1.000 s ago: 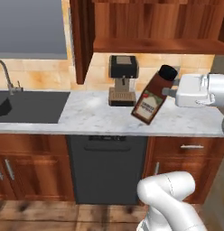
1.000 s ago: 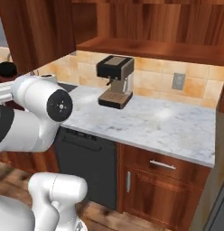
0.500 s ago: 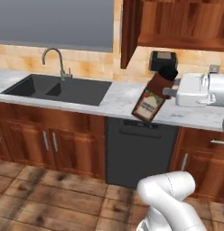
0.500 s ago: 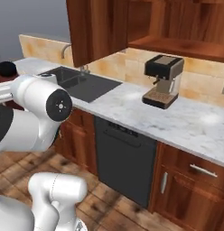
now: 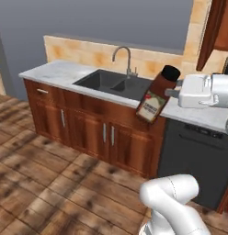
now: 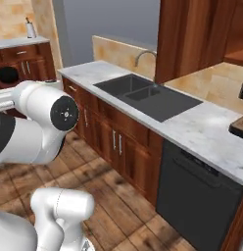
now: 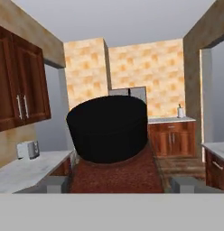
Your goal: Collect the paprika, ketchup, and shaker from the cabinet and place them next to the stove.
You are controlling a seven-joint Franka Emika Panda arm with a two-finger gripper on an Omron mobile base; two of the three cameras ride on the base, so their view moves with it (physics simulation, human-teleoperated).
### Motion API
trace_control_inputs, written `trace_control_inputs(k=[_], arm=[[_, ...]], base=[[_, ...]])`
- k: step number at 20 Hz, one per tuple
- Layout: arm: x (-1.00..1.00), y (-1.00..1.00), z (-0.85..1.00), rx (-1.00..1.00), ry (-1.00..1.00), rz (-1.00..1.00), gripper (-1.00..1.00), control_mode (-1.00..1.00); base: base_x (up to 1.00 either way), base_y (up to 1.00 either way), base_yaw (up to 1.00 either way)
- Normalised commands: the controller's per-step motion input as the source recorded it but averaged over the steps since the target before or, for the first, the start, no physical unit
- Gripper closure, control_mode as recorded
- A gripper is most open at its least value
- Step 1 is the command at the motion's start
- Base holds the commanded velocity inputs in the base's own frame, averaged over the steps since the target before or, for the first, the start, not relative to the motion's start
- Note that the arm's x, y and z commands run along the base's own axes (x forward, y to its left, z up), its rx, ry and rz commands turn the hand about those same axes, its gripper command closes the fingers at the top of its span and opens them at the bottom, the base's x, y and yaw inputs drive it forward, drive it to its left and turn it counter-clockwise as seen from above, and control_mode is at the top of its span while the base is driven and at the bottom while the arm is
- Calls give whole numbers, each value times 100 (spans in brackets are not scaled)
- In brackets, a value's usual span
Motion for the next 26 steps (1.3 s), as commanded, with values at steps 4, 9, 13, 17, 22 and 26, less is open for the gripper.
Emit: trace_control_inputs(k=[4,9,13,17,22,26], arm=[[0,0,0,0,0,0,100,100],[0,0,0,0,0,0,100,100],[0,0,0,0,0,0,100,100],[0,0,0,0,0,0,100,100],[0,0,0,0,0,0,100,100],[0,0,0,0,0,0,100,100]], base=[[0,70,53],[0,71,53],[0,51,58],[7,21,62],[15,0,61],[27,-29,58]])
